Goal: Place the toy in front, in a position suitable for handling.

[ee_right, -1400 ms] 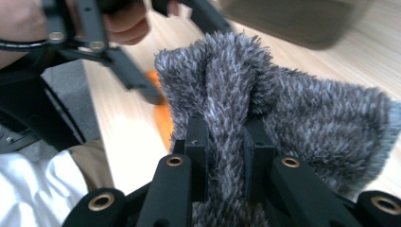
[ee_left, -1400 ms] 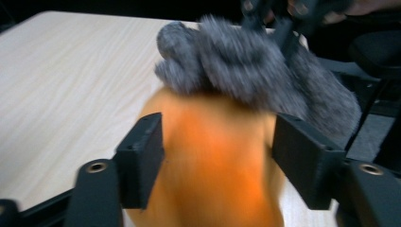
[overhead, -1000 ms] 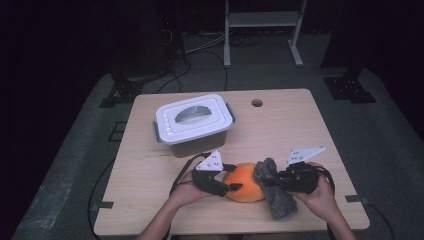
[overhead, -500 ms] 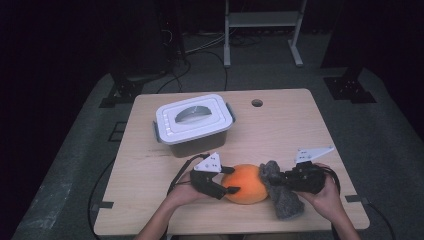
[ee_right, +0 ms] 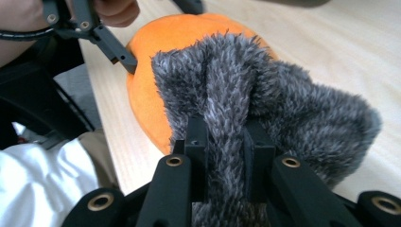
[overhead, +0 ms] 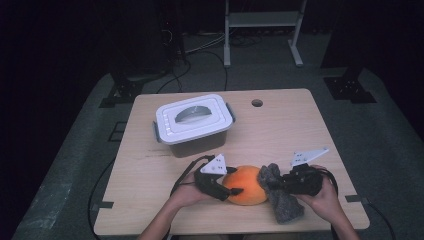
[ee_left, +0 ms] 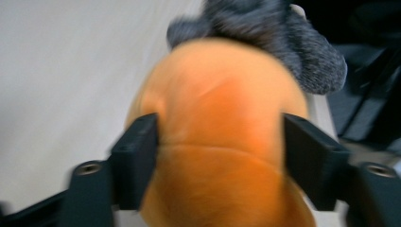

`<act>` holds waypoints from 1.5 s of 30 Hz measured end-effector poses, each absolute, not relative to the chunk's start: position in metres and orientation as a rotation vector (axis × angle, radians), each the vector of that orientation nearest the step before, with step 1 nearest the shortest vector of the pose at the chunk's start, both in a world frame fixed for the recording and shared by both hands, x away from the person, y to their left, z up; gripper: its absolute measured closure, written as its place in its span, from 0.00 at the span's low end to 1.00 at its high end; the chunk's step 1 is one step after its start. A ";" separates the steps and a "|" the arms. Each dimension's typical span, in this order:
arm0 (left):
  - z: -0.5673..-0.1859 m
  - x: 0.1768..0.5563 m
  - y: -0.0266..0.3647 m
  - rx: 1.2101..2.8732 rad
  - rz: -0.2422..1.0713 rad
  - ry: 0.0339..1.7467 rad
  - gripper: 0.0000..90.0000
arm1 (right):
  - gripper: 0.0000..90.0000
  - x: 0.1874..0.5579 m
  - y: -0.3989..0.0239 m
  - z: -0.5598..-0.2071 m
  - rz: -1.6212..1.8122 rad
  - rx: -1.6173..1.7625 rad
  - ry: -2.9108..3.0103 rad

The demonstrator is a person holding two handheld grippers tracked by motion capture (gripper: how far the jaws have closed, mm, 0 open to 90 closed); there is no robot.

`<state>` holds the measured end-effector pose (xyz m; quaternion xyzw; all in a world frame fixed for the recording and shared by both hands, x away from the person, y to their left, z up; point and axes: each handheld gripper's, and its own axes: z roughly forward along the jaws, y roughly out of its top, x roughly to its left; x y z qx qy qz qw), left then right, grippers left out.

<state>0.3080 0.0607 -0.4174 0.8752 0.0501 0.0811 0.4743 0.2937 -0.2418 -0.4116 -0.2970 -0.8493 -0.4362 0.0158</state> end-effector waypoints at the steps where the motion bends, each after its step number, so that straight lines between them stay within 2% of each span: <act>1: -0.415 0.304 0.060 2.127 0.271 0.083 0.42 | 0.84 0.293 -0.242 -0.409 -1.377 -0.931 -2.647; 3: -0.410 0.300 0.057 2.107 0.321 0.052 0.44 | 0.84 0.293 -0.244 -0.404 -1.440 -0.939 -2.629; 4: -0.409 0.301 0.056 2.115 0.299 0.064 0.41 | 0.84 0.293 -0.244 -0.401 -1.472 -0.934 -2.611; 6: -0.411 0.304 0.054 2.137 0.263 0.111 0.28 | 0.84 0.293 -0.239 -0.401 -1.445 -0.913 -2.628; 9: -0.416 0.312 0.056 2.150 0.148 0.209 0.13 | 0.84 0.293 -0.232 -0.408 -1.380 -0.883 -2.643; 14: -0.429 0.324 0.053 2.188 -0.043 0.329 0.04 | 0.84 0.293 -0.234 -0.413 -1.346 -0.863 -2.611; 16: -0.432 0.325 0.053 2.182 -0.071 0.330 0.04 | 0.84 0.293 -0.234 -0.414 -1.330 -0.855 -2.606; 18: -0.431 0.324 0.054 2.187 -0.055 0.303 0.15 | 0.84 0.293 -0.234 -0.413 -1.327 -0.856 -2.604; 21: -0.427 0.318 0.055 2.195 0.036 0.236 0.34 | 0.84 0.293 -0.234 -0.413 -1.333 -0.848 -2.593; 24: -0.420 0.314 0.056 2.177 0.179 0.179 0.40 | 0.84 0.291 -0.235 -0.407 -1.360 -0.854 -2.611; 27: -0.416 0.312 0.057 2.185 0.296 0.134 0.39 | 0.84 0.290 -0.236 -0.400 -1.417 -0.872 -2.629; 30: -0.423 0.314 0.054 2.184 0.227 0.173 0.29 | 0.84 0.291 -0.230 -0.396 -1.469 -0.872 -2.634; 31: -0.423 0.315 0.054 2.187 0.209 0.193 0.20 | 0.84 0.291 -0.225 -0.397 -1.466 -0.860 -2.642; 33: -0.420 0.318 0.055 2.162 0.177 0.251 0.11 | 0.83 0.291 -0.216 -0.401 -1.422 -0.840 -2.683; 35: -0.419 0.319 0.057 2.132 0.160 0.265 0.11 | 0.83 0.290 -0.209 -0.407 -1.396 -0.821 -2.700; 38: -0.422 0.320 0.060 2.133 0.170 0.265 0.24 | 0.83 0.290 -0.208 -0.408 -1.405 -0.818 -2.712; 45: -0.428 0.324 0.069 2.138 0.140 0.296 0.25 | 0.83 0.298 -0.226 -0.420 -1.337 -0.917 -2.693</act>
